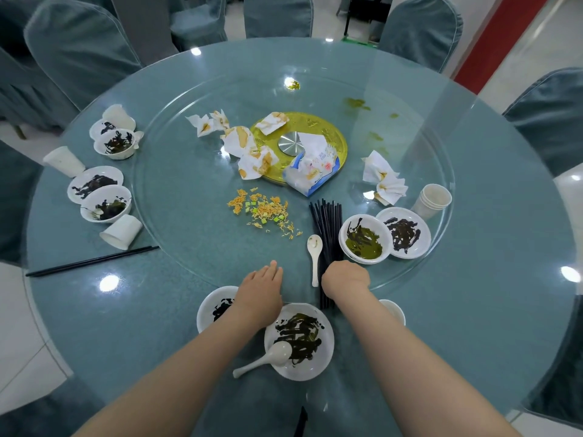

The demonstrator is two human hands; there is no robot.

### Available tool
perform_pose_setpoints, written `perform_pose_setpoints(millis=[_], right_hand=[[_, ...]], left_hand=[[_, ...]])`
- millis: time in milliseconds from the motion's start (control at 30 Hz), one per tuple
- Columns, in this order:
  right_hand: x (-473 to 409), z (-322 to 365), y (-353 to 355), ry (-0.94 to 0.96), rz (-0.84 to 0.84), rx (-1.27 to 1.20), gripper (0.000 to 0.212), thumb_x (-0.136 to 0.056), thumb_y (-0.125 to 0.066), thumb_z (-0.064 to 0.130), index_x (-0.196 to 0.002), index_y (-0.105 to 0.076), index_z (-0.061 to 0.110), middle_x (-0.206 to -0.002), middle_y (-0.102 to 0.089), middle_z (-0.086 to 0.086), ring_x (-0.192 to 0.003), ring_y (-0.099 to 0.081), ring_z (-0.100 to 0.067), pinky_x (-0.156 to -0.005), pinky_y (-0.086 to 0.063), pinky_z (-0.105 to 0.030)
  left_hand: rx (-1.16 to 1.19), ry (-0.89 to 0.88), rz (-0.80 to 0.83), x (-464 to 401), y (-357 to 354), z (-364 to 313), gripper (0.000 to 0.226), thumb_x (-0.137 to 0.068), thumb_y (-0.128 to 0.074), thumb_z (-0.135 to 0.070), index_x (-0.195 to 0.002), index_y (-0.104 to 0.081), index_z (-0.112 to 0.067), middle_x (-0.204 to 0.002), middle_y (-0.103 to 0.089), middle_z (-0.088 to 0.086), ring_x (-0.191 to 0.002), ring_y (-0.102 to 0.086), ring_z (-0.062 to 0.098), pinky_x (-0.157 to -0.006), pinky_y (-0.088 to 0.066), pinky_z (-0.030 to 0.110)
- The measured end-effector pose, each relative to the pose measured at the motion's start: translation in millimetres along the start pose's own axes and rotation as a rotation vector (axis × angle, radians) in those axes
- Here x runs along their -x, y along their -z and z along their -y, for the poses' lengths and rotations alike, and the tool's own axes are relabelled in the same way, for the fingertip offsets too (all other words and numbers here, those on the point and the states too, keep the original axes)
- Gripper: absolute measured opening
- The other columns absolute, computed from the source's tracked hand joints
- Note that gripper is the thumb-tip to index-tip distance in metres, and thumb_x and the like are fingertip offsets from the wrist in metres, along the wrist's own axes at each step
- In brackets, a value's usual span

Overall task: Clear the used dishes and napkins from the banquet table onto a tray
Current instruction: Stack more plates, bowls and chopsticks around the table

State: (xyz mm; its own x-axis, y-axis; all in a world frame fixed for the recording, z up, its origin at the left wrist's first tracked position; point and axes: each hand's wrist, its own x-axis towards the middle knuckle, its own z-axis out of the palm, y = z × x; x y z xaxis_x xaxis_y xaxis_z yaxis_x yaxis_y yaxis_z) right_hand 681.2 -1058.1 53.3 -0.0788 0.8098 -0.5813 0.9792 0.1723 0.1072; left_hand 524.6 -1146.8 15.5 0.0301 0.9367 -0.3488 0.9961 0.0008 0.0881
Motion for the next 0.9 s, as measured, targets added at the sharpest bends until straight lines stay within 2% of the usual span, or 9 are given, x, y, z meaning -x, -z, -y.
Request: perform_pose_setpoints(millis=[167,433,633,800,900], right_hand=[[-3.2,3.1,6.7,-0.005,0.035,0.000,0.032,-0.090,-0.050,0.012,-0.120,-0.061,0.013,-0.124,-0.061,-0.005,-0.114,-0.058,-0.024,-0.083,-0.046,-0.031],[-3.1,0.7,11.0,0.014,0.075,0.086,0.031,-0.095,-0.044,0.020,-0.121,-0.062,0.012,-0.122,-0.061,-0.005,-0.111,-0.058,-0.025,-0.081,-0.047,-0.032],[-0.9,-5.0,8.5,0.026,0.033,0.091,0.032,-0.098,-0.045,0.030,-0.118,-0.062,0.012,-0.119,-0.062,-0.005,-0.107,-0.060,-0.026,-0.072,-0.045,-0.033],[2.8,-14.1,6.3,0.050,-0.003,0.060,0.044,-0.100,-0.038,0.045,-0.119,-0.060,0.011,-0.119,-0.061,-0.007,-0.106,-0.060,-0.027,-0.072,-0.044,-0.033],[9.2,-21.1,8.3,0.072,-0.062,0.061,0.045,-0.101,-0.035,0.046,-0.116,-0.060,0.012,-0.116,-0.062,-0.006,-0.106,-0.060,-0.026,-0.073,-0.042,-0.032]], left_hand=[[-0.010,-0.015,-0.001,1.4,1.9,0.6,0.066,-0.100,-0.038,-0.033,-0.154,-0.007,-0.011,-0.162,-0.004,0.009,-0.148,-0.013,0.022,-0.120,-0.016,0.039],[-0.021,-0.015,-0.004,0.6,1.2,1.5,0.066,-0.100,-0.039,-0.032,-0.154,-0.008,-0.010,-0.162,-0.005,0.009,-0.148,-0.014,0.022,-0.120,-0.017,0.038],[-0.017,-0.007,0.002,1.0,0.0,1.1,0.067,-0.099,-0.040,-0.034,-0.154,-0.009,-0.011,-0.162,-0.005,0.008,-0.148,-0.014,0.021,-0.119,-0.018,0.038],[-0.001,0.000,0.010,1.2,1.4,0.0,0.068,-0.099,-0.040,-0.035,-0.154,-0.009,-0.011,-0.162,-0.006,0.008,-0.148,-0.014,0.021,-0.119,-0.018,0.038],[0.024,0.013,0.016,1.3,1.2,-0.9,0.068,-0.098,-0.042,-0.035,-0.154,-0.010,-0.012,-0.162,-0.005,0.007,-0.148,-0.014,0.021,-0.119,-0.017,0.038]])
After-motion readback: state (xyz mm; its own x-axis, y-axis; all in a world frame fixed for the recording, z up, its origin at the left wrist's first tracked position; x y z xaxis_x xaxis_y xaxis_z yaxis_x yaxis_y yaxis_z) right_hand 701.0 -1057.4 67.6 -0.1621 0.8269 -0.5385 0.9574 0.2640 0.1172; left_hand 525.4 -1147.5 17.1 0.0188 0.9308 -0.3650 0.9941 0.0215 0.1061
